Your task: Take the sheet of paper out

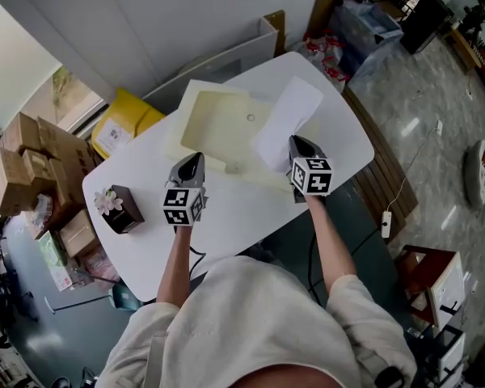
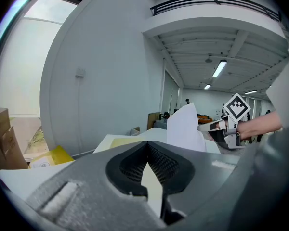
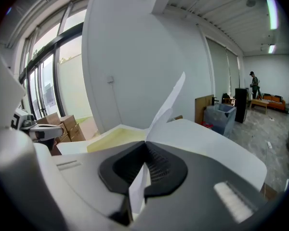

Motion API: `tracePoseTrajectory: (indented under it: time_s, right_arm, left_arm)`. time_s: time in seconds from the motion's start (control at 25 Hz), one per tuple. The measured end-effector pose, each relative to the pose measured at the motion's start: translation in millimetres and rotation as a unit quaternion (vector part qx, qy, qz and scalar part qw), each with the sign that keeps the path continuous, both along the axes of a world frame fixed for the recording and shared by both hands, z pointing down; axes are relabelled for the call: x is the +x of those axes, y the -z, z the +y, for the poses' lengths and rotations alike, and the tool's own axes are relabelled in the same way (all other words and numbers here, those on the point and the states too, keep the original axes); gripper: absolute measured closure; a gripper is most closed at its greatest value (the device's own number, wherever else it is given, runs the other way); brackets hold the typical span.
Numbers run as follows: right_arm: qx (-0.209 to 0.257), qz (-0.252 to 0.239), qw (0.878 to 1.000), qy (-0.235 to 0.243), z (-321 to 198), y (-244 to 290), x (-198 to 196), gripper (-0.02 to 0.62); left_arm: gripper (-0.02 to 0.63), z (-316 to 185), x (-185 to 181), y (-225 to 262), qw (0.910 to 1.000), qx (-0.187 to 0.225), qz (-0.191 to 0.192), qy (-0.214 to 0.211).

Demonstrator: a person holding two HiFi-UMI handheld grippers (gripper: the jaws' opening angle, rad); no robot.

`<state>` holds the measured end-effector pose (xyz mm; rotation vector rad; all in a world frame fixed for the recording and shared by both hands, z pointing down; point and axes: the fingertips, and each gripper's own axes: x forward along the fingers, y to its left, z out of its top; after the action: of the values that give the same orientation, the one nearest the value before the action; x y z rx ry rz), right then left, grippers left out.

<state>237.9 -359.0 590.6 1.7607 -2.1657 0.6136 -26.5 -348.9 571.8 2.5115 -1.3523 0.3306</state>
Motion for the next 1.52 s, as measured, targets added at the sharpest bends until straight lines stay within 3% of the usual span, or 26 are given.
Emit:
tracePoseTrajectory:
  time_s: [0.72,1.52]
  right_arm:
    - [0.124,0.032,0.986,0.109,-15,92,-93,0.592]
    - [0.157,0.022,0.958,0.237,-33,115,-228,0.592]
  left_arm:
    - [0.601,2,-64,69,0.9948,0.065,-0.003,0.078]
    - [0.601,30,-174,95,0.9765,0.088,-0.008,0.197]
